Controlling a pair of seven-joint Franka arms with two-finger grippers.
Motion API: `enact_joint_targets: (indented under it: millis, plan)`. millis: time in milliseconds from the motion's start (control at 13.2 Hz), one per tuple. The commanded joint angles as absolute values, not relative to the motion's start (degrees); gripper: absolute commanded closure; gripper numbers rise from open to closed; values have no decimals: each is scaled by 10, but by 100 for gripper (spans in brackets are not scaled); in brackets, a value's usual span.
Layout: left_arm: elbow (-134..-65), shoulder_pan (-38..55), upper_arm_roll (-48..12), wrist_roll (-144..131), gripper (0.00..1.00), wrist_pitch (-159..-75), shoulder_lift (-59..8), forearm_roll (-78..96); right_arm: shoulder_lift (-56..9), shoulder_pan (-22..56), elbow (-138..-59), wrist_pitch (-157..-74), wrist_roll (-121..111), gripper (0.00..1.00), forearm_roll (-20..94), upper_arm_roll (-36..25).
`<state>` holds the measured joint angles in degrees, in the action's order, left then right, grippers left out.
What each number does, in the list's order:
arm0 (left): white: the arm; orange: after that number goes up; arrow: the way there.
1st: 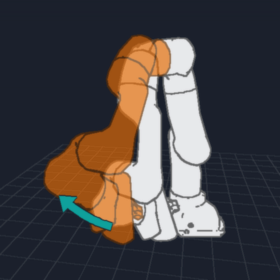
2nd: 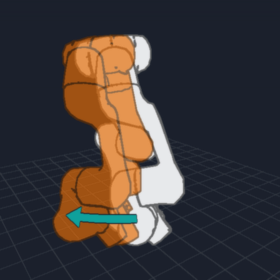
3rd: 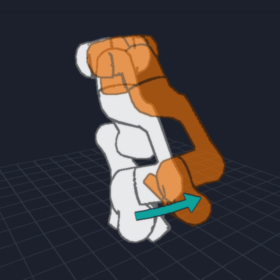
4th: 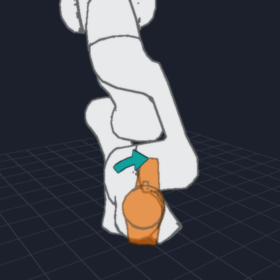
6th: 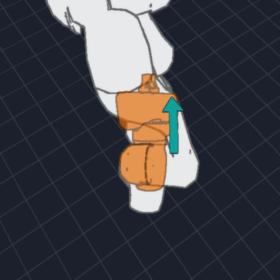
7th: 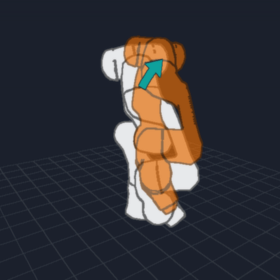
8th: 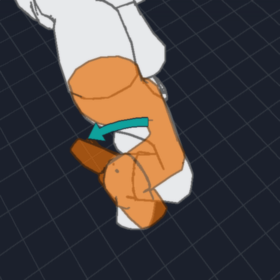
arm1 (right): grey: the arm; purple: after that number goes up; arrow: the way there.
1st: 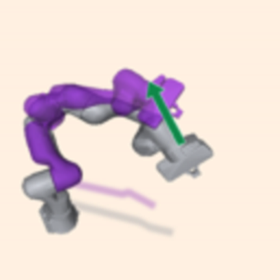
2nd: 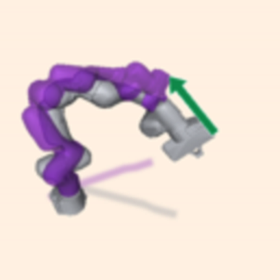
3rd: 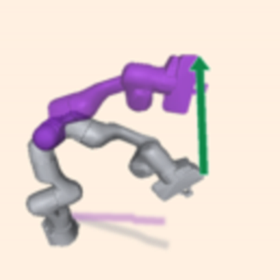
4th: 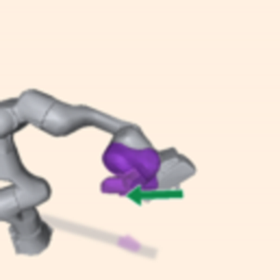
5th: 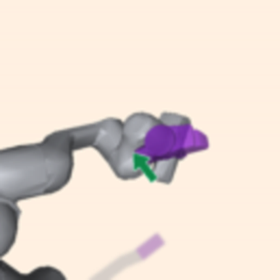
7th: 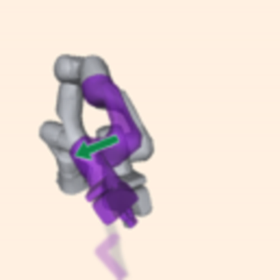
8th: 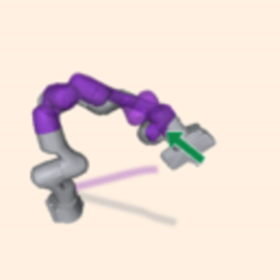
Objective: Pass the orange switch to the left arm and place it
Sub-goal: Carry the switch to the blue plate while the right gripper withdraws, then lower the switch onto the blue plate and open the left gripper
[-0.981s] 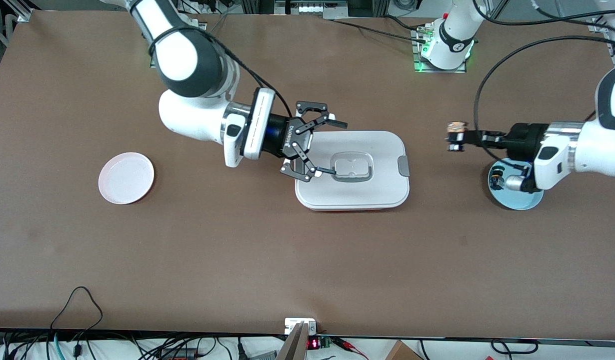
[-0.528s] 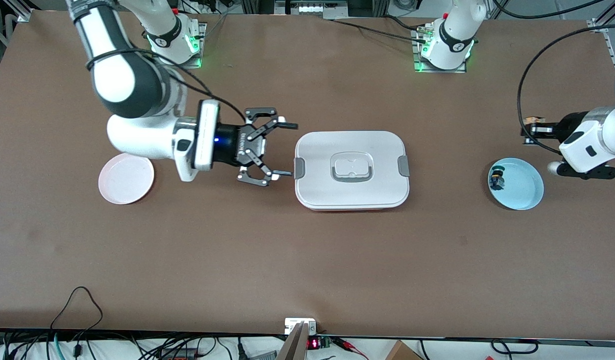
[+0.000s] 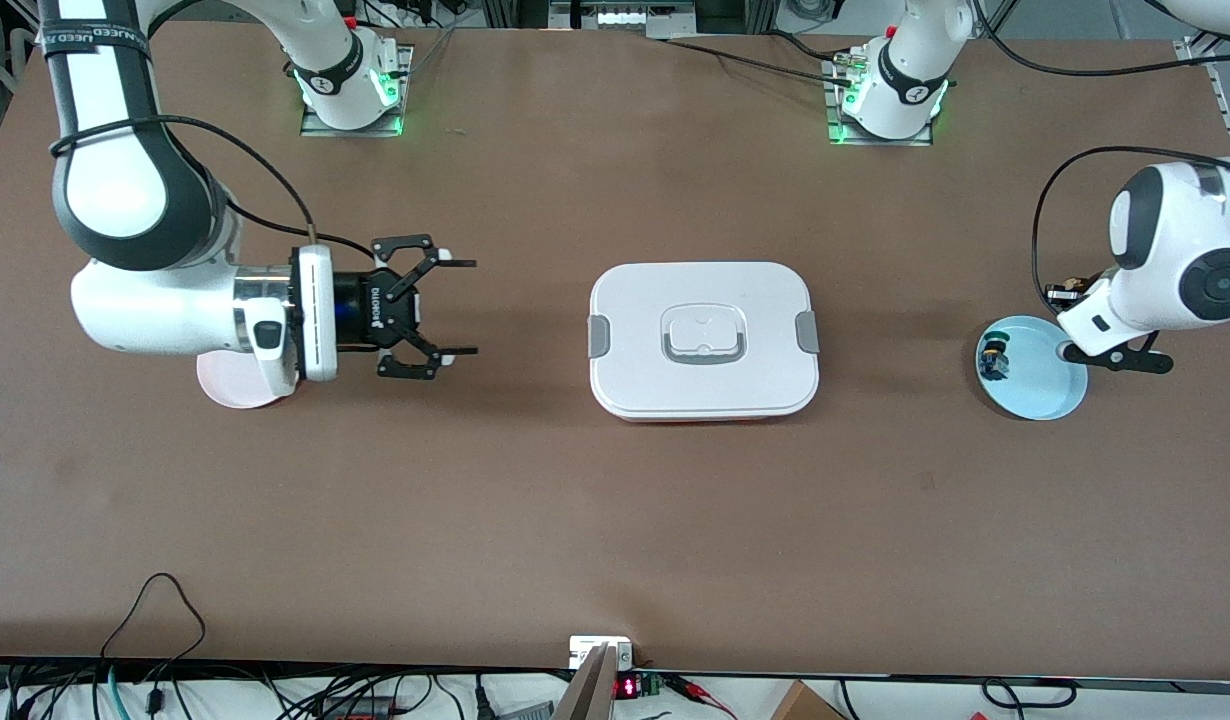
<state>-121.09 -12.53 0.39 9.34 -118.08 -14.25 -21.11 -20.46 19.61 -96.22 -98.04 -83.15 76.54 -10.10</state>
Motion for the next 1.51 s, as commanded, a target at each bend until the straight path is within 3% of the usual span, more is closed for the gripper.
enact_joint_targets:
  millis: [0,151,453,755,906,981,1057,1132,1283,1434]
  plan:
    - [-1214,-149,-2,105,100,-1254,-175,-243,-190,185,-972,-951,-710,0,704,-98]
    - [-1209,-159,-3,106,100,-1310,-207,-246,-188,186,-971,-944,-609,0,652,-102]
    - [-1155,-157,-4,125,100,-1339,-256,-245,-188,186,-970,-943,-448,0,626,-125]
    - [-1156,-188,-6,134,96,-1418,-306,-245,-173,185,-936,-936,-290,0,469,-126]
    - [-1156,-190,-5,142,94,-1420,-308,-245,-155,185,-934,-920,-211,0,401,-126]
    - [-1156,-190,-6,149,85,-1420,-308,-244,-150,186,-924,-912,-171,0,344,-126]
    - [-1155,-189,-6,156,59,-1418,-307,-244,-148,188,-909,-896,-126,0,283,-124]
    - [-1155,-191,-7,156,1,-1414,-303,-237,-146,191,-899,-878,-73,0,243,-123]
    - [-1148,-191,-9,156,0,-1384,-286,-235,-134,192,-884,-839,-1,0,146,-120]
    - [-1096,-186,-26,164,0,-1323,-284,-235,-122,192,-875,-821,-3,0,44,-117]
